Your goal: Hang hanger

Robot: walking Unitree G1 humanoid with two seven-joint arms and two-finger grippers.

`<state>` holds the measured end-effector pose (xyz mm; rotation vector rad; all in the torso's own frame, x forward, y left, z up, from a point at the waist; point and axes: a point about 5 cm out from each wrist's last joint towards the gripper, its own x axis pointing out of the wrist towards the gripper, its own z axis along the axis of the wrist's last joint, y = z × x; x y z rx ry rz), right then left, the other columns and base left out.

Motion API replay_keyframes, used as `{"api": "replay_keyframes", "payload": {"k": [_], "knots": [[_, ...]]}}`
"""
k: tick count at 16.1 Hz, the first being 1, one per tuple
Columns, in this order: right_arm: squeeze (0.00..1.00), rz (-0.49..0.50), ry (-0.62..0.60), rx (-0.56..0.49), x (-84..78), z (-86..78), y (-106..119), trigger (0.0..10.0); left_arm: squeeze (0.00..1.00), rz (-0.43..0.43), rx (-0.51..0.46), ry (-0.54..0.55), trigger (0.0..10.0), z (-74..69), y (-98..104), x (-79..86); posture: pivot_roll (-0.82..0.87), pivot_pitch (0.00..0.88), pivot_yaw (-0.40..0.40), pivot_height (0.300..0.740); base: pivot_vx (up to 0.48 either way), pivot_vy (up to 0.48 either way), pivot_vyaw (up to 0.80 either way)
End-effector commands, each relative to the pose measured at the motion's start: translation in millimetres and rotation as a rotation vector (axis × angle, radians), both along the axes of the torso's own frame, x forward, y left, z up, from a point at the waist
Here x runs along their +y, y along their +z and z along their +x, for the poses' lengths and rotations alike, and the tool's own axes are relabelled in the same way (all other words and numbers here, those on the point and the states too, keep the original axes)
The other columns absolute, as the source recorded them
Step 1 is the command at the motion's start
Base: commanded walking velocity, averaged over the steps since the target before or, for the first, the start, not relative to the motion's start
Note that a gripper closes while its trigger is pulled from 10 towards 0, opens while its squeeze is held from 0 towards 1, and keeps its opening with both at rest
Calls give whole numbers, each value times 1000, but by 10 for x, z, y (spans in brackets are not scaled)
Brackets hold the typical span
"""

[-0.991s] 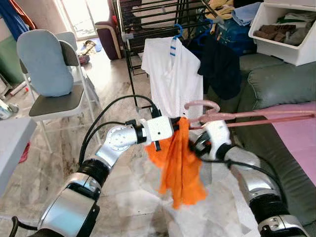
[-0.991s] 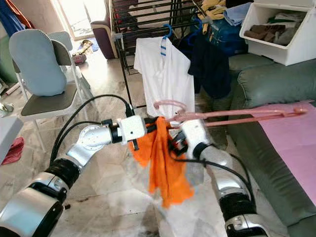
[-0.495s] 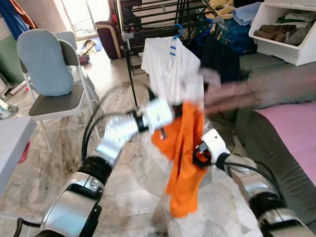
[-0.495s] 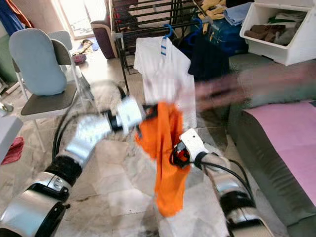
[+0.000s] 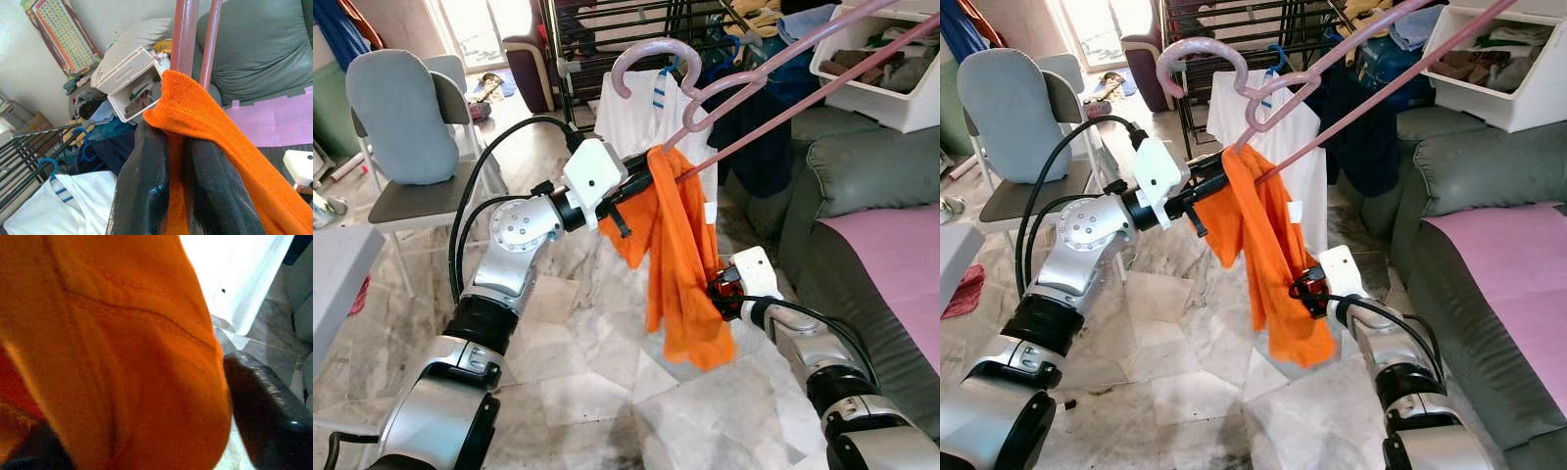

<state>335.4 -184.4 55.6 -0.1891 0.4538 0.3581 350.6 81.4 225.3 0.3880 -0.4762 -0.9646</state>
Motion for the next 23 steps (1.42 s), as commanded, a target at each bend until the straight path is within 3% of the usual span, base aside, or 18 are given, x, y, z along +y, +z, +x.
{"api": "replay_keyframes", "payload": {"k": [1,11,12,13,14,17,23], "knots": [[0,-14,-12,41,-20,-39,-74,0,0,-56,-70,5,0,-2,217,61,-128,0,38,740,0,0,0],[0,-14,-12,41,-20,-39,-74,0,0,-56,-70,5,0,-2,217,61,-128,0,38,740,0,0,0],[0,-29,-52,37,-92,-25,-68,0,0,-59,-48,20,0,-11,226,116,-128,0,38,740,0,0,0],[0,-8,-352,-229,-639,212,549,0,0,53,233,236,0,-93,-783,562,-166,0,28,740,0,0,0],[0,-1,-487,-361,-905,252,872,0,0,109,349,335,0,-243,-1228,768,-169,0,25,740,0,0,0],[0,-12,-545,-404,-1022,247,970,0,0,96,366,360,0,-266,-1284,804,-171,0,22,740,0,0,0],[0,-13,-554,-418,-989,279,1005,0,0,99,377,378,0,-355,-1419,854,-169,0,14,740,0,0,0]]}}
